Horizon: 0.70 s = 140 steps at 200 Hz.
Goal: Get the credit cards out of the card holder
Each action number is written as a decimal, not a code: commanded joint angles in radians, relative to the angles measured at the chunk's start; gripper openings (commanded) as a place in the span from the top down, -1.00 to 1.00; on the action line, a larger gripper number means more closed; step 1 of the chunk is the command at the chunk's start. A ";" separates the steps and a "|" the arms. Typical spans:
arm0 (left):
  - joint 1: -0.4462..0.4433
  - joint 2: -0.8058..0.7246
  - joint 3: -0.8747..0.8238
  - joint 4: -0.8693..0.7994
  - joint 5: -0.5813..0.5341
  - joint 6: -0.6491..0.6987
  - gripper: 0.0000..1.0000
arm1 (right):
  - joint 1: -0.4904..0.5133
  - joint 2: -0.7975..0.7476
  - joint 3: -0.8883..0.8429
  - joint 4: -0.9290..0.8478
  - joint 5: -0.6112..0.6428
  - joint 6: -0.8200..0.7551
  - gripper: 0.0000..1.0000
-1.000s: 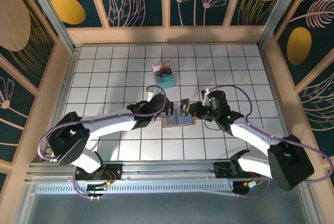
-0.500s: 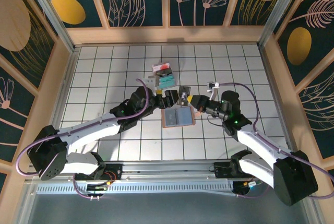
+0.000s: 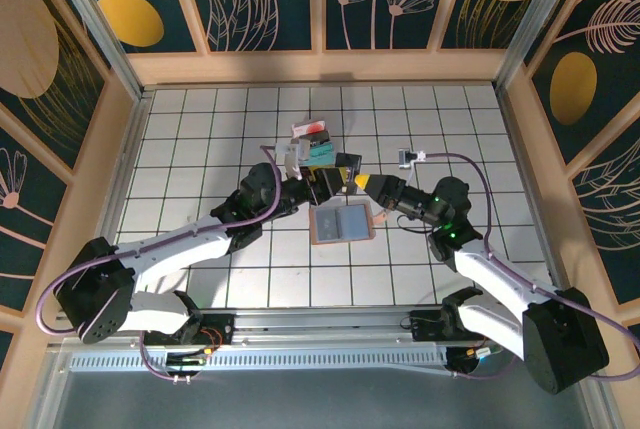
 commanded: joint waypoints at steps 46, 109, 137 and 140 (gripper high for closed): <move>0.008 0.035 -0.002 0.094 0.098 0.014 0.82 | -0.009 0.051 -0.021 0.173 -0.057 0.062 1.00; 0.010 -0.012 0.081 -0.152 -0.025 0.235 1.00 | -0.009 0.023 0.025 -0.097 0.009 -0.063 0.77; 0.019 0.003 0.201 -0.391 -0.164 0.481 1.00 | -0.009 -0.058 0.059 -0.326 0.120 -0.167 0.48; 0.020 0.007 0.207 -0.410 -0.178 0.509 1.00 | -0.010 -0.069 0.064 -0.350 0.136 -0.178 0.44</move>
